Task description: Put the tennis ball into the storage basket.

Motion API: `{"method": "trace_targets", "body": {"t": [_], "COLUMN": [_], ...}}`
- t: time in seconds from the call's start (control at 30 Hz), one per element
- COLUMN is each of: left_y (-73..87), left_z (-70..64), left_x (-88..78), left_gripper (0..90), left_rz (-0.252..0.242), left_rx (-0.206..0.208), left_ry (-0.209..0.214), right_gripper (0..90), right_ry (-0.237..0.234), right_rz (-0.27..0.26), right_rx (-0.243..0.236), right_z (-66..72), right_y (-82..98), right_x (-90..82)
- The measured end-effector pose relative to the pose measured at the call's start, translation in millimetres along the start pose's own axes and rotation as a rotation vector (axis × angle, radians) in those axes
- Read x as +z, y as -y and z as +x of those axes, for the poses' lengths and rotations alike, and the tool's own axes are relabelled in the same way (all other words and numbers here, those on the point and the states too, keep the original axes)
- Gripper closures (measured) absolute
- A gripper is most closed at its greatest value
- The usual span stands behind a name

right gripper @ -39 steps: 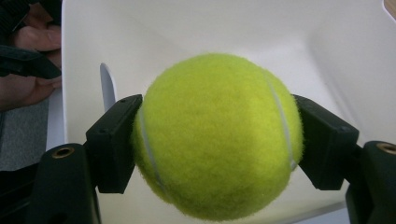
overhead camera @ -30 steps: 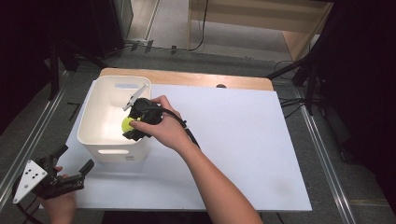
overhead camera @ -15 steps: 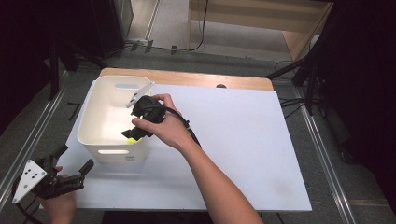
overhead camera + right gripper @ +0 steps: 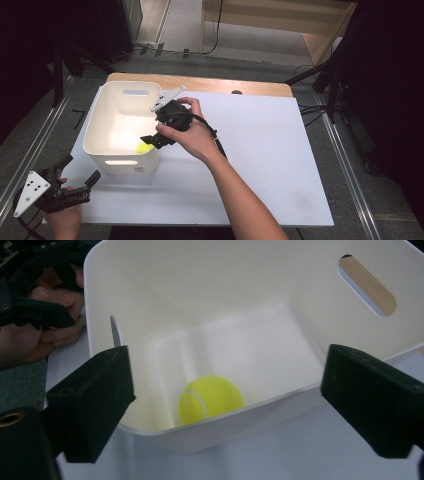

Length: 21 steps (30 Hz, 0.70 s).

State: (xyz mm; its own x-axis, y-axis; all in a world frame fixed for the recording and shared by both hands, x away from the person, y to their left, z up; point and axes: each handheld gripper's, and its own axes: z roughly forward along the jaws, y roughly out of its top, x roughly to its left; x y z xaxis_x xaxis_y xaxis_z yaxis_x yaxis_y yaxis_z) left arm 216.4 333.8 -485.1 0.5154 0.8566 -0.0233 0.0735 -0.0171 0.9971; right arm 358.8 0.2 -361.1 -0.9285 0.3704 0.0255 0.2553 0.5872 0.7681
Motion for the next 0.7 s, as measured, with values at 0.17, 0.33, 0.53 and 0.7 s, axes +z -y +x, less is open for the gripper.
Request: {"method": "trace_targets", "body": {"t": [0.17,0.33,0.53,0.7], "left_y": [-0.1,-0.1,-0.1,-0.1], "left_z": [-0.4,-0.5,-1.2,-1.8], "left_x": [0.0,0.4,0.7,1.1], "left_gripper": [0.0,0.0,0.0,0.0], "left_rz": [0.004,0.007,0.010,0.011], "left_rx": [0.001,0.007,0.007,0.007], "left_ry": [-0.002,-0.002,-0.001,0.000], "right_gripper": [0.6,0.6,0.5,0.0], "right_ry": [0.002,0.013,0.025,0.027], "right_rz": [-0.032,-0.052,-0.080,-0.090], "right_rx": [0.030,0.053,0.081,0.100], "right_z": [-3.3,-5.8,-8.8,-9.4], "right_y": [11.4,24.4,40.3,56.1], "right_x": [-7.6,-13.9,-23.3,-28.9]}}
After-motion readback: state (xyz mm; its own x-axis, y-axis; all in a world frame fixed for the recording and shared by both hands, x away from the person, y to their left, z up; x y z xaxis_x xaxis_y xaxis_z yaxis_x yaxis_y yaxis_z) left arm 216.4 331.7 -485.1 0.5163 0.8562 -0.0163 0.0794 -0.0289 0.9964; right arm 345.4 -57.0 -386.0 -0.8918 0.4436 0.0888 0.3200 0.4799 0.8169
